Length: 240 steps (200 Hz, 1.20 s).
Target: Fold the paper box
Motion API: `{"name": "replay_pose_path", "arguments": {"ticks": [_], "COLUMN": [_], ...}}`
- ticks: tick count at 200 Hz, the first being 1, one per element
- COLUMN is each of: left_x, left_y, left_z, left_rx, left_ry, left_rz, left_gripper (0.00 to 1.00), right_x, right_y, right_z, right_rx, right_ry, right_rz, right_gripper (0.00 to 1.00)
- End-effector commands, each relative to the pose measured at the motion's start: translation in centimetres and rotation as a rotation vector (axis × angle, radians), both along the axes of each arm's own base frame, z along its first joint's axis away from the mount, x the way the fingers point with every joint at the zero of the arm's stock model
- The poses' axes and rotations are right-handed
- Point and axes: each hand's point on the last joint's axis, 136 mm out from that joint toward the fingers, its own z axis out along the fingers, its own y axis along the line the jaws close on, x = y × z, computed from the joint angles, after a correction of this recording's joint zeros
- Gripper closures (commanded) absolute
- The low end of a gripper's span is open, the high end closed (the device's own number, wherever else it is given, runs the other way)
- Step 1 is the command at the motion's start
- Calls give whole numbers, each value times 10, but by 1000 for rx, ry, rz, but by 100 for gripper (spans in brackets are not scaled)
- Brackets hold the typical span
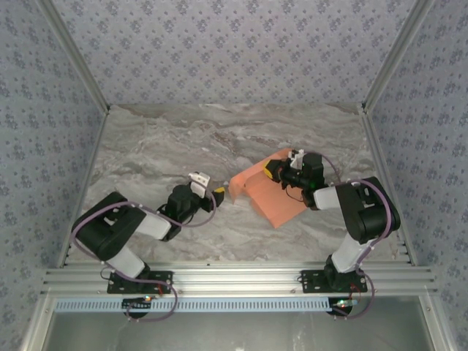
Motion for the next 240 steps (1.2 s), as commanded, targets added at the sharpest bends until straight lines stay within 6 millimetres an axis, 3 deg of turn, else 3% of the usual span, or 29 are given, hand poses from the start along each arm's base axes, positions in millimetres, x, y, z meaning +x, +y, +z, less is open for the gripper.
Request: {"name": "replay_pose_path", "arguments": {"ticks": [1, 24, 58, 93, 140, 183, 207, 240], "left_x": [14, 16, 8, 8, 6, 11, 8, 7], "left_y": [-7, -13, -50, -68, -81, -86, -91, -77], "left_z": [6, 4, 9, 11, 5, 10, 12, 13], "left_rx": [-51, -71, -87, -129, -98, -114, -142, -202], "left_ry": [-20, -20, -34, -61, -52, -45, -22, 0], "left_rz": [35, 17, -96, -115, -156, -135, -152, -136], "left_gripper": [35, 35, 35, 37, 41, 44, 40, 34], "right_x": [0, -1, -6, -9, -6, -12, -14, -19], "right_y": [3, 2, 7, 12, 12, 10, 7, 12], "right_z": [3, 3, 4, -4, -9, -16, -18, -19], "right_rx": [14, 15, 11, -9, -26, -20, -22, -44], "right_ry": [-5, -4, -4, 8, -53, -51, -40, -43], "right_rz": [21, 16, 25, 25, 31, 23, -2, 12], "right_gripper": [100, 100, 100, 100, 100, 100, 100, 100]}}
